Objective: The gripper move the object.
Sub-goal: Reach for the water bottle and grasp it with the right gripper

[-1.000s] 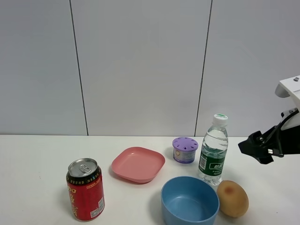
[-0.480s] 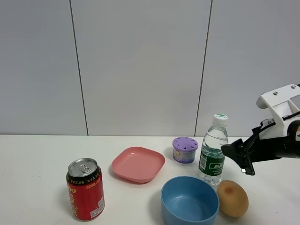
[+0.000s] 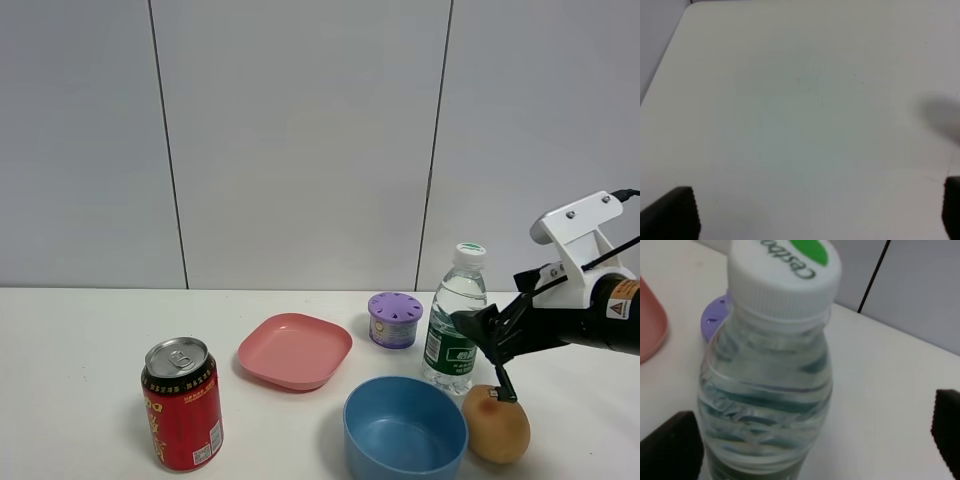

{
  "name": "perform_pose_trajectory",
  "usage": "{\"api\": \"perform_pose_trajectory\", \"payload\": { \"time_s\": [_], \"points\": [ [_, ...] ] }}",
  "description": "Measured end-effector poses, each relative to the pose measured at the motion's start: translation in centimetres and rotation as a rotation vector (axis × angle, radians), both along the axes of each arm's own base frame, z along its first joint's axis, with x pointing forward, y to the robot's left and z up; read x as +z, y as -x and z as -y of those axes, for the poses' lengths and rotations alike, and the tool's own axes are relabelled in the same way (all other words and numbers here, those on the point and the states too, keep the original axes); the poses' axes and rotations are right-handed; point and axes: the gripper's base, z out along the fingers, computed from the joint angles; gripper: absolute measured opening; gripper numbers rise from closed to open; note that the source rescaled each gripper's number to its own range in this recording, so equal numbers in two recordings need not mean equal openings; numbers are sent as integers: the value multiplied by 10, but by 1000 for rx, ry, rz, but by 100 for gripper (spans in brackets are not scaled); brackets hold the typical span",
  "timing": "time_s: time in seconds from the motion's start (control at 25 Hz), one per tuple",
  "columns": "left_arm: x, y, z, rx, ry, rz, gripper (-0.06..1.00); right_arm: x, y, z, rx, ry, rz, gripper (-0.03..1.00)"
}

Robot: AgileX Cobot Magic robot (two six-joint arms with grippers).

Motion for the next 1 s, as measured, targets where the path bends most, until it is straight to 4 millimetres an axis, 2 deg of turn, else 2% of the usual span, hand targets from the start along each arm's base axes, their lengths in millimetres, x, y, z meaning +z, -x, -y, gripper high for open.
{"api": "perform_pose_trajectory", "payload": {
  "time_s": [0.4,0.6,1.0],
  "points": [
    [0,0,0,0,0,0,100,-10,-4,-8,24,-42,64,100],
    [0,0,0,0,0,0,100,-13,-4,-10,33,-55,86,95],
    [0,0,0,0,0,0,100,-21,-18,-18,54,-55,88,94]
  ]
}}
